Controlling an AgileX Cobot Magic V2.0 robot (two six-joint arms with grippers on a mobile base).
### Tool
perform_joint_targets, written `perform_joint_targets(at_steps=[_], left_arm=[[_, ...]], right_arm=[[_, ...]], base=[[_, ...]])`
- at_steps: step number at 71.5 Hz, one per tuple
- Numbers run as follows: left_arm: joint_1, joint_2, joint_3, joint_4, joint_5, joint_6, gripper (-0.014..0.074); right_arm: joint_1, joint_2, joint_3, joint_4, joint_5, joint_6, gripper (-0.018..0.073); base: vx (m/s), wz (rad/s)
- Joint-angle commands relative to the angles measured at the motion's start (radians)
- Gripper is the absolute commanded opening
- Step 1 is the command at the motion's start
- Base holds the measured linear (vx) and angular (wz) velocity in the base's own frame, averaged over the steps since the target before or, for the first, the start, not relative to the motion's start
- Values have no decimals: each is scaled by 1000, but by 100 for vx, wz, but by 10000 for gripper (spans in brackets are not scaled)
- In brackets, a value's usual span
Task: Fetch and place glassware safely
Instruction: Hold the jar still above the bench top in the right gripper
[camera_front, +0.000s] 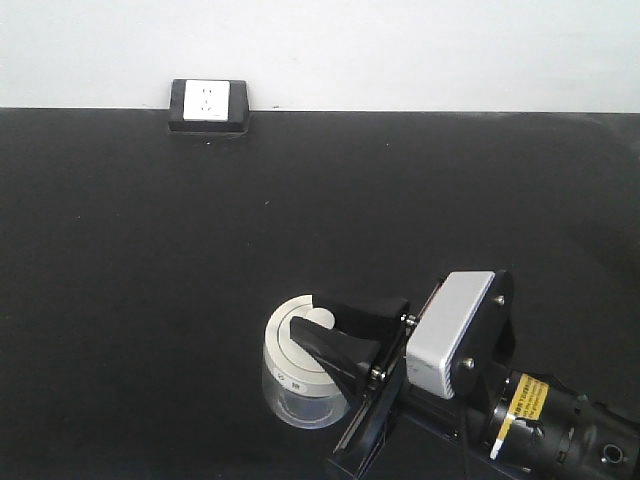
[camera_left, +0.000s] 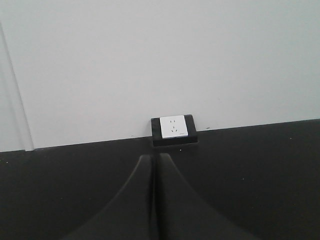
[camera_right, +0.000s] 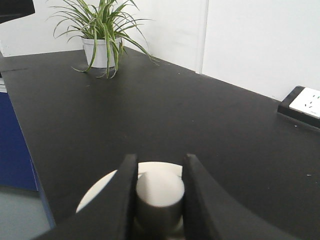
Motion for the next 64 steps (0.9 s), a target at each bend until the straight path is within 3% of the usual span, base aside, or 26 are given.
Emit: perform_joint_targets(at_steps=[1,64], left_arm=[[0,8,-26,-7,-71,-5,-7],[0,8,-26,-7,-71,-5,-7]], right_arm=[[1,-30,-30,14,-106,-6,-3],[1,-30,-30,14,-106,-6,-3]], base=[[0,0],[2,0]])
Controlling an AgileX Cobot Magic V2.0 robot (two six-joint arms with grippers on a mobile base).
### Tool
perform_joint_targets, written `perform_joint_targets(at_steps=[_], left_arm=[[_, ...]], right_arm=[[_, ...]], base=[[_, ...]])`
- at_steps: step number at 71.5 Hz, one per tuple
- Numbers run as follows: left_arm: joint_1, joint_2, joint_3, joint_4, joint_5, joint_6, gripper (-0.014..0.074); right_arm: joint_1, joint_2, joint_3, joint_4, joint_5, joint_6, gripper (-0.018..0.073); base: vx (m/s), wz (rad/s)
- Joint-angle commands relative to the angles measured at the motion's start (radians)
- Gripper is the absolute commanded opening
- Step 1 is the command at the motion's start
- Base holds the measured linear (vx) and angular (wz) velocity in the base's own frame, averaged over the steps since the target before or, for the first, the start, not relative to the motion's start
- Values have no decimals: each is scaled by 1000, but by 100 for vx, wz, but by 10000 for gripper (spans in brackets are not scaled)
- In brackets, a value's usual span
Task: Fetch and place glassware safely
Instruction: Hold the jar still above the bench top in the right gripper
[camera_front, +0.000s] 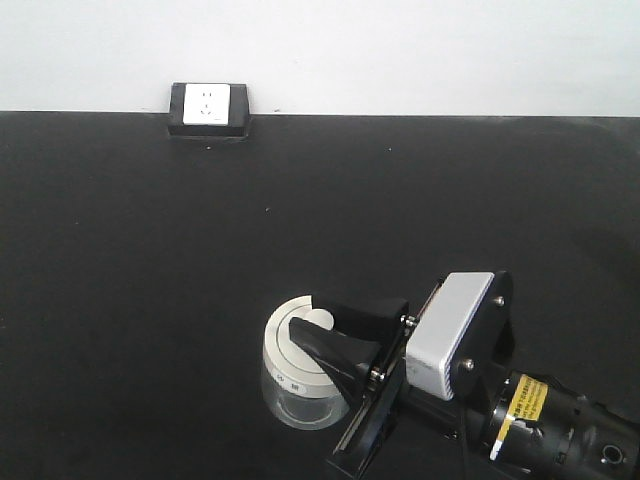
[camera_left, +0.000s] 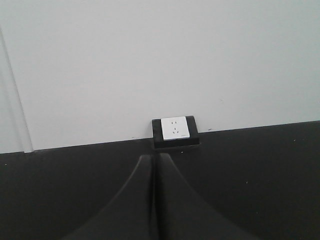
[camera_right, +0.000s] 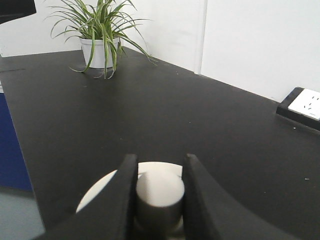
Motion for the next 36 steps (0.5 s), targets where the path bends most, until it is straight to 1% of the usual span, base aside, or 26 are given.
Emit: perform_joint_targets(at_steps=[1,36], left_arm=[[0,8,-26,-7,-71,-5,-7],[0,8,-26,-7,-71,-5,-7]], right_arm=[[1,-30,-30,14,-106,-6,-3],[1,-30,-30,14,-107,-6,-3]], base=[[3,1],[2,1]])
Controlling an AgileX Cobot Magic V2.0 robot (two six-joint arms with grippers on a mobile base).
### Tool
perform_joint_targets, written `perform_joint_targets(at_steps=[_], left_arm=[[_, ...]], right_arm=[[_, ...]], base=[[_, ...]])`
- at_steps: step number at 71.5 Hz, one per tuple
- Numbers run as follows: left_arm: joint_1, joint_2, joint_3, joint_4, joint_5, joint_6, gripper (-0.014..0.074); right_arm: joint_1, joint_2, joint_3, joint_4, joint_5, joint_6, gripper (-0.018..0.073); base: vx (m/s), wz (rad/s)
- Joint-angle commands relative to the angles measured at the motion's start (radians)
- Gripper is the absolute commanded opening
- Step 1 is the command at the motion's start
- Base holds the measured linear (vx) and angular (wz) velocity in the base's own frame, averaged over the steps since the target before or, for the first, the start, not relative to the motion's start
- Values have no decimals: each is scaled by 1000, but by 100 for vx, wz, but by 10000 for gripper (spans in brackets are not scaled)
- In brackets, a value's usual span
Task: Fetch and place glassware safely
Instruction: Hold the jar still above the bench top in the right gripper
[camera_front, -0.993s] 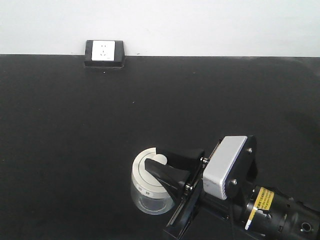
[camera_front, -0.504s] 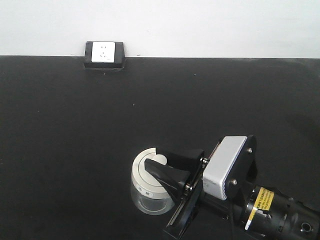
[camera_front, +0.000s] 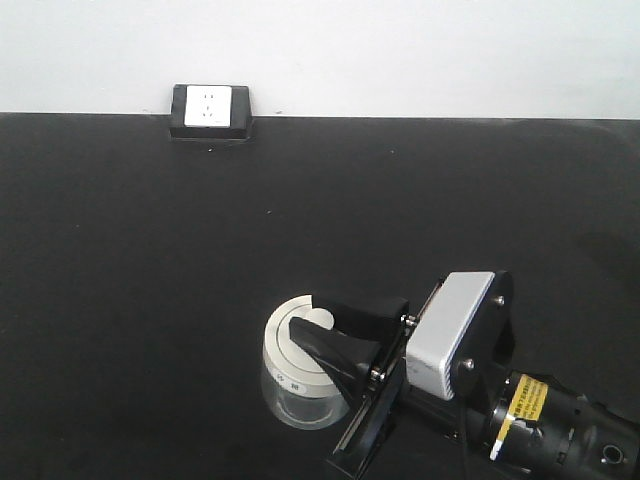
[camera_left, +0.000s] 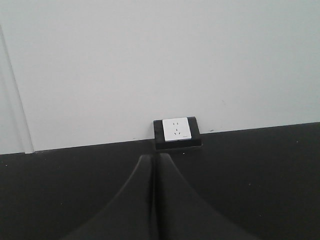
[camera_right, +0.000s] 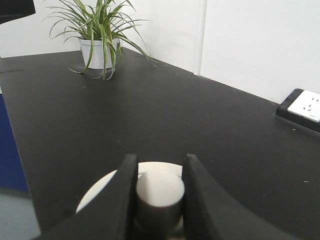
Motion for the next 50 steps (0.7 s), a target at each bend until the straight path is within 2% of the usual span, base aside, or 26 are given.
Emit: perform_joint_targets(at_steps=[1,50], left_arm=[[0,8,-26,-7,-71,-5,-7],[0,8,-26,-7,-71,-5,-7]], right_arm=[[1,-30,-30,14,-106,-6,-3],[1,-30,-30,14,-106,-6,-3]], base=[[0,0],[0,0]])
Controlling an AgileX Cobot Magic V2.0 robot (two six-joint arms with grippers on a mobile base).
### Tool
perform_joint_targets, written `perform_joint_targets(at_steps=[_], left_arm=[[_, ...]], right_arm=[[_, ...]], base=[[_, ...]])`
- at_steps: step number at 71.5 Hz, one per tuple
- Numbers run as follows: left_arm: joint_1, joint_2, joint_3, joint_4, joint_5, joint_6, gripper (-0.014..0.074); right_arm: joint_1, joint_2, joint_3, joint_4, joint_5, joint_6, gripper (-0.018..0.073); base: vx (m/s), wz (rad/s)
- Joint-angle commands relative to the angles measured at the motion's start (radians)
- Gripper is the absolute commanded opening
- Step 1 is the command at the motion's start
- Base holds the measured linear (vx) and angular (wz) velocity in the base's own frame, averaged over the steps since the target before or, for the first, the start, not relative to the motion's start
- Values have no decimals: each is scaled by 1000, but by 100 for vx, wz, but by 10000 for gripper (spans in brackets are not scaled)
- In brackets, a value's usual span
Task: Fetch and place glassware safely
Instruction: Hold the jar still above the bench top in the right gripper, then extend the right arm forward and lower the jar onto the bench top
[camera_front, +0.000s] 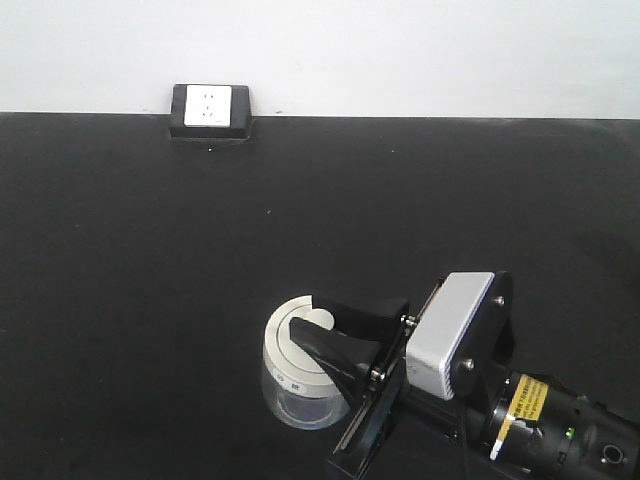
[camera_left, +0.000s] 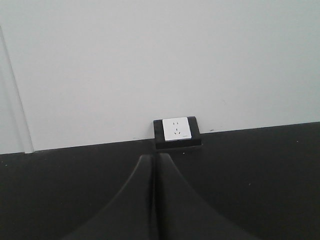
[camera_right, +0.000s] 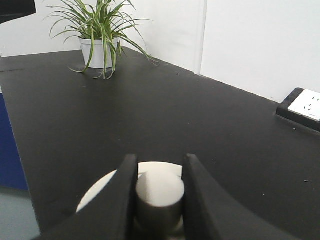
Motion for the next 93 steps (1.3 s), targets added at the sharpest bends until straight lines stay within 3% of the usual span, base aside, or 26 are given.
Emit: perform_joint_targets(at_steps=[1,67,79,93], left_arm=[[0,8,-26,-7,-71,-5,-7],[0,8,-26,-7,-71,-5,-7],[0,8,-26,-7,-71,-5,-7],[0,8,-26,-7,-71,-5,-7]], right_arm=[[1,-30,-30,14,-106,-6,-3],[1,-26,-30,22,-114,-6,-3],[-1,-26,-30,86,-113,-26,-1],[-1,12,-35,192,-110,-144,-1]], base=[[0,0],[0,0],[0,0],[0,0]])
